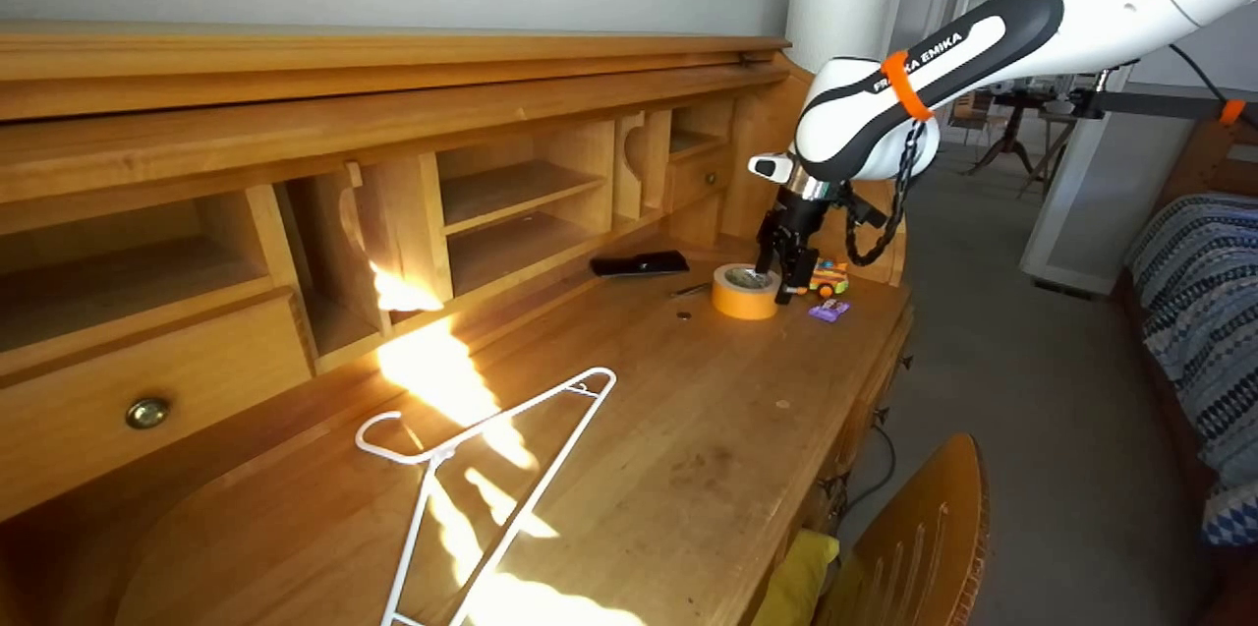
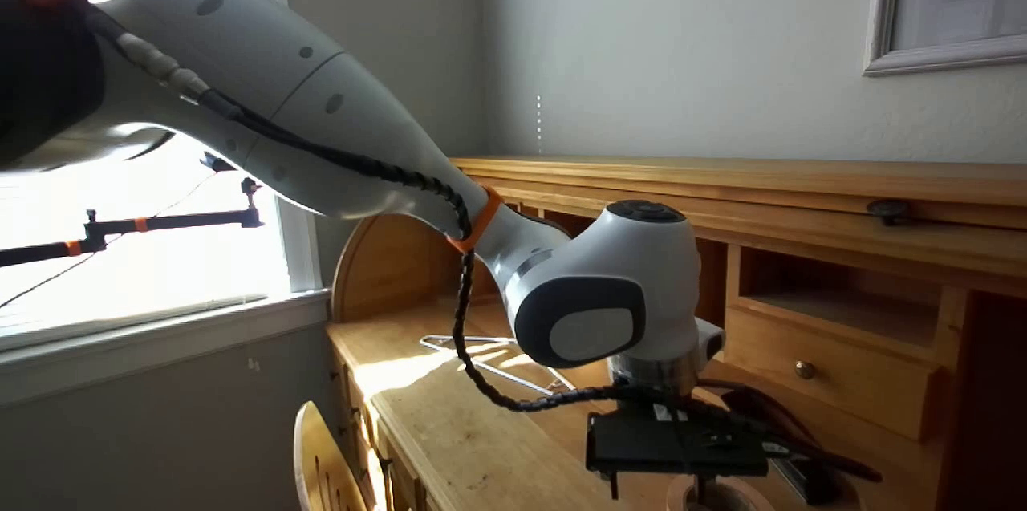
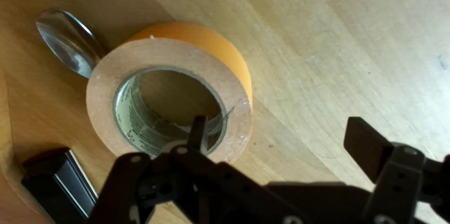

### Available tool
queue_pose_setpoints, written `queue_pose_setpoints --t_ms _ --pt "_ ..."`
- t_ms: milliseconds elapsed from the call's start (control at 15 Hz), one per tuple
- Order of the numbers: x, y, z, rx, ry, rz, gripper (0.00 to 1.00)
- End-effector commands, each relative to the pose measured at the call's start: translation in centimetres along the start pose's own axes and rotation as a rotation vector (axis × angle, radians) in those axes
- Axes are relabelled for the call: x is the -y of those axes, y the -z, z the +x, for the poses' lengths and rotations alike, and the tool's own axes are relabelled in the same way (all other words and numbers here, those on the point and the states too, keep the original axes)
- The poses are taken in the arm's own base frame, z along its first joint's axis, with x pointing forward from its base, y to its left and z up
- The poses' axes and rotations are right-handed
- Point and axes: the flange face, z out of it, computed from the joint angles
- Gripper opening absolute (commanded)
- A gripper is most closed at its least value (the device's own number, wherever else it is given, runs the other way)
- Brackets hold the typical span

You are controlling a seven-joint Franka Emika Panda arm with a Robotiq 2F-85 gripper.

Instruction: Put the tape on the top surface of the desk

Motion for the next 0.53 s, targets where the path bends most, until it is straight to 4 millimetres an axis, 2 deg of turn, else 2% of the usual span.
queue_pose_setpoints --t_ms 0,133,267,333,400,467 --pt "-1.7 -2.0 0.4 0.020 0.085 0.016 1.00" --pt "-2.2 -2.7 0.4 0.028 0.111 0.012 0.97" --pt "-2.5 -3.7 0.4 0.027 0.128 0.007 0.85" --pt "-2.7 -4.1 0.4 0.026 0.137 0.002 0.89" --pt "-2.8 -4.4 0.5 0.019 0.144 0.002 0.82" --pt "-2.9 -4.7 0.5 0.017 0.152 0.005 0.79"
